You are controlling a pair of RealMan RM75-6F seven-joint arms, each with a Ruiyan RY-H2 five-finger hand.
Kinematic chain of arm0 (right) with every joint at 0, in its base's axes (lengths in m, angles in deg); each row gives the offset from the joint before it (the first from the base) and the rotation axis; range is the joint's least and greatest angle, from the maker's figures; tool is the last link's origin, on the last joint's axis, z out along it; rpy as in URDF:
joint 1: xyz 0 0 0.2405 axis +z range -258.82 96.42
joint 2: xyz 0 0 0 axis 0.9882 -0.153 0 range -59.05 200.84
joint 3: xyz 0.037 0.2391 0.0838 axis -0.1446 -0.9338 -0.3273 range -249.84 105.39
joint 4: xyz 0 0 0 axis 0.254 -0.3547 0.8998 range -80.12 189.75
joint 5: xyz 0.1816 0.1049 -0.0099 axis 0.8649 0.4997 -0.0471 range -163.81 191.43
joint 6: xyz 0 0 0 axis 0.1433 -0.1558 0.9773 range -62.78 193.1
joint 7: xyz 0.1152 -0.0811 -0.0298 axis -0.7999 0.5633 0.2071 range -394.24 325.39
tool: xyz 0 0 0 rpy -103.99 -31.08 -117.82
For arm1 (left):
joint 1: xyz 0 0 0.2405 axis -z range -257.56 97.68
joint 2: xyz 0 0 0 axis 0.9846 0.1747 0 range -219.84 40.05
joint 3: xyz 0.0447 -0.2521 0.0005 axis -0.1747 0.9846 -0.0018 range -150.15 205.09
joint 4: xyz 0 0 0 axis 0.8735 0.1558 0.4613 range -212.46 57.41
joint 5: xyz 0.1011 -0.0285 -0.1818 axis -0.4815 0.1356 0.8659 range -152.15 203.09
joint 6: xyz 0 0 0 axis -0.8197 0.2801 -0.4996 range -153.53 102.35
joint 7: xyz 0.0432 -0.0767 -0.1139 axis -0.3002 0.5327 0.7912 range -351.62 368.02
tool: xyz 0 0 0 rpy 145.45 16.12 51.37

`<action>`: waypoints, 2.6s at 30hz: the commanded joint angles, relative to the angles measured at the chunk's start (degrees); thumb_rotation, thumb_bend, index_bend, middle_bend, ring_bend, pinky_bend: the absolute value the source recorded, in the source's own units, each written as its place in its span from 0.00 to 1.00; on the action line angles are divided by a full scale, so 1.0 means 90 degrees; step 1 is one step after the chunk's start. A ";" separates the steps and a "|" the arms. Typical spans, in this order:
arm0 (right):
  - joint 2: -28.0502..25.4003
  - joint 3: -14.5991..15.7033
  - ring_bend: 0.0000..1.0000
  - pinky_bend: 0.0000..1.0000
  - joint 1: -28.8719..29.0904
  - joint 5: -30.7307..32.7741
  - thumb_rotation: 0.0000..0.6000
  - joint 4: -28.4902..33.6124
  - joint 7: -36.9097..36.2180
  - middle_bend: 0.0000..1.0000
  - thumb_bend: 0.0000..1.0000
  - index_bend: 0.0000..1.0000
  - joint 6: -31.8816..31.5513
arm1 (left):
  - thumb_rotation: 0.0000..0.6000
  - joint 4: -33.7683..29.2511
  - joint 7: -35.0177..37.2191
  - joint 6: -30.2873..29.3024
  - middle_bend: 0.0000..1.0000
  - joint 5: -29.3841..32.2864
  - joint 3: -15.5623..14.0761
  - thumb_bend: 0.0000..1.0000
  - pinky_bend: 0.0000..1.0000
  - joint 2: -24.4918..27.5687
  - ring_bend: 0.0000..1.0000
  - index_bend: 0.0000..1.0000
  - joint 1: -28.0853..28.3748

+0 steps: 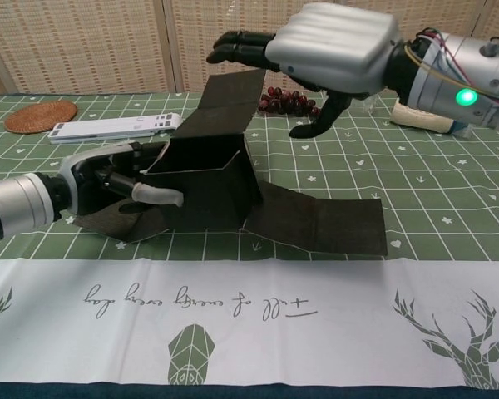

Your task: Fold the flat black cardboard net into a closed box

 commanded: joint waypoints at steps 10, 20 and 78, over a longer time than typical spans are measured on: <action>-0.0219 0.0315 0.71 1.00 -0.1376 0.0157 1.00 0.0047 -0.1248 0.04 0.26 0.00 -0.1230 | 1.00 -0.0638 0.0882 0.0219 0.17 0.0235 0.0185 0.17 0.91 0.1001 0.64 0.23 -0.0125; 0.1029 0.0205 0.66 1.00 -0.1914 -0.0228 1.00 -0.1277 -0.1854 0.04 0.03 0.00 -0.2267 | 1.00 -0.1021 0.1625 0.0578 0.17 0.0407 0.0405 0.17 0.91 0.1468 0.64 0.23 -0.0104; 0.2798 -0.0563 0.63 1.00 -0.1601 0.0297 1.00 -0.1892 -0.2452 0.20 0.05 0.00 -0.1133 | 1.00 -0.1917 0.1248 0.1180 0.17 0.0285 0.0682 0.17 0.91 0.2171 0.63 0.22 0.0026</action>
